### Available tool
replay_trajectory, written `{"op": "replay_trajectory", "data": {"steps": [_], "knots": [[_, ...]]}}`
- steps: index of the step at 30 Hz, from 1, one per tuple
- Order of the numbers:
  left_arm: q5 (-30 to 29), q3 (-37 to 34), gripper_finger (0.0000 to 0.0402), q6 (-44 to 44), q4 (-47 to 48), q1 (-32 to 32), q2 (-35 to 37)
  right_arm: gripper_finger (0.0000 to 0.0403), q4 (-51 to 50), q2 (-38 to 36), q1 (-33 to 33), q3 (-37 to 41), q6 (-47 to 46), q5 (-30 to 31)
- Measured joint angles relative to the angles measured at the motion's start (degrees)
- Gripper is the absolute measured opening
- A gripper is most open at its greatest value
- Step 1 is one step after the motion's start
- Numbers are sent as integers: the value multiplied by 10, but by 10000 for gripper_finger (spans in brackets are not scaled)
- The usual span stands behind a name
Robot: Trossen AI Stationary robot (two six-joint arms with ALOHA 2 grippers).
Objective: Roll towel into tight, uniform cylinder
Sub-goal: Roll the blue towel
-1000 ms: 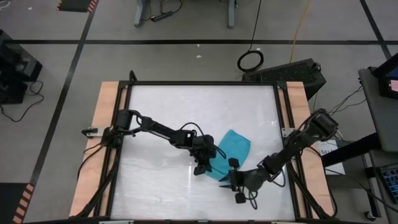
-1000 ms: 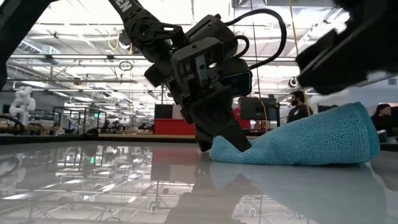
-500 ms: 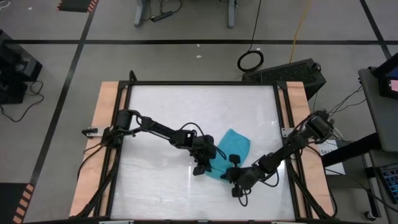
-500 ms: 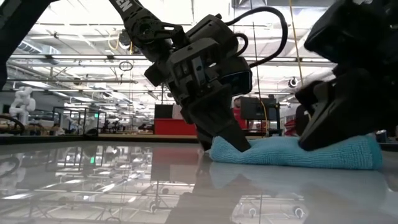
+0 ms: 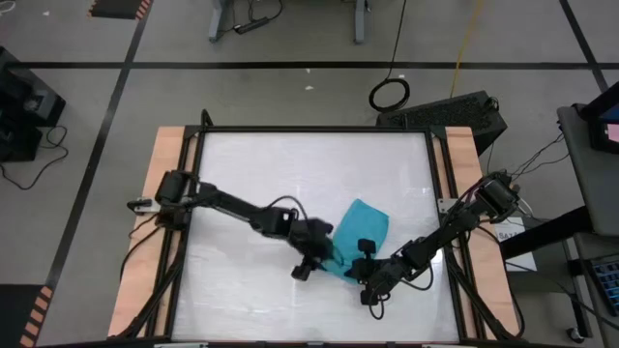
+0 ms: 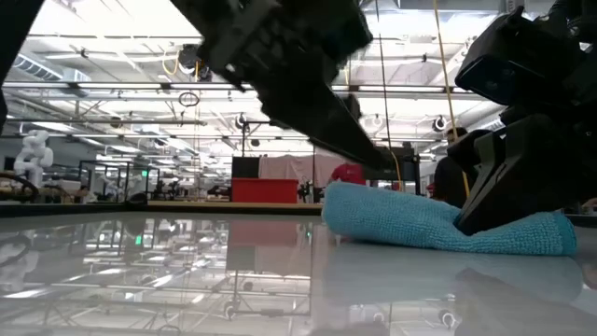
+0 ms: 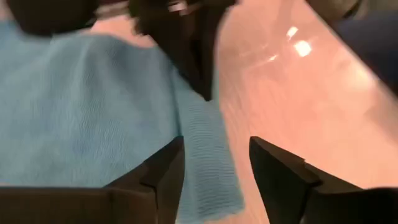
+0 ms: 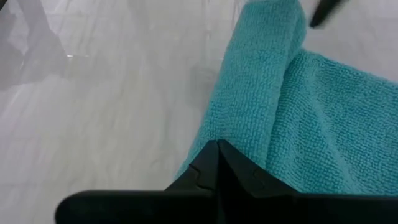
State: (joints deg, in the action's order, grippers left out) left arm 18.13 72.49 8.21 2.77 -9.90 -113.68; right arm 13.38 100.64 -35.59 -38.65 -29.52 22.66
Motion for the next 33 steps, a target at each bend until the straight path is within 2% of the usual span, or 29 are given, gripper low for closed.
{"op": "replay_trajectory", "data": {"steps": [3, 6, 11, 18, 24, 33], "knots": [[-59, 0, 188, 68, -14, -34, 2, 0, 0, 0, 0, 0, 0, -3], [-67, 0, 181, 122, -24, -62, -6, 0, -1, 0, 0, 0, -1, -4], [-122, 0, 162, 132, -51, -71, -39, 0, 3, 0, 1, 1, -4, -13], [-124, 0, 146, 112, -97, -51, -49, 0, 15, 1, 1, 2, -8, -17], [-81, 1, 145, 103, -97, -40, -55, 0, 16, 1, 1, 2, -13, -18], [-78, 1, 145, 101, -127, -25, -90, 0, 24, 2, -1, 2, -9, -22]]}}
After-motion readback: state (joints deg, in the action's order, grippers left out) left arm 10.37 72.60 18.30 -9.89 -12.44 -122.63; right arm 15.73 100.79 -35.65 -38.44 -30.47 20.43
